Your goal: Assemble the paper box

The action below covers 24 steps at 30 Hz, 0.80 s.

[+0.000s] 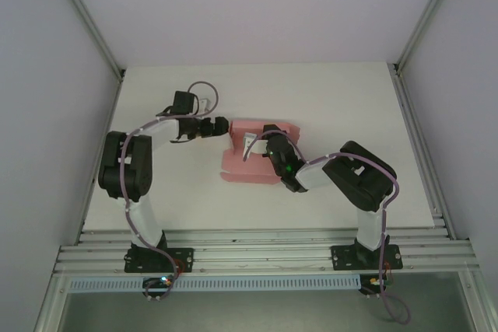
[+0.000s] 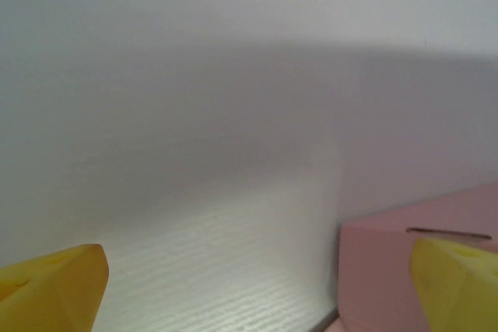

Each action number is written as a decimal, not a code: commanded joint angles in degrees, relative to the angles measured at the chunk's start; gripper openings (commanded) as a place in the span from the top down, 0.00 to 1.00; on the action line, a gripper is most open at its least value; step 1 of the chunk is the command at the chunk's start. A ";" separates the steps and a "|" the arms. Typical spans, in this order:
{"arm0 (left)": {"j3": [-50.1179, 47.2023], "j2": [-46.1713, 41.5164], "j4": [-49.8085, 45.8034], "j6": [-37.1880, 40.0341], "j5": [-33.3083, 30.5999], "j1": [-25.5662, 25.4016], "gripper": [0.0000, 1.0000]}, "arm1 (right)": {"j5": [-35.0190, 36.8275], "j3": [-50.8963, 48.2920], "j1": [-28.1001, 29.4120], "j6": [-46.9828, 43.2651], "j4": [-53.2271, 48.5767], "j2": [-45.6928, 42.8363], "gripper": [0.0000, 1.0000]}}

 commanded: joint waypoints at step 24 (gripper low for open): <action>-6.54 -7.44 4.95 -4.86 3.25 -3.78 0.00 | -0.68 -0.85 0.52 4.97 -3.60 -2.10 1.00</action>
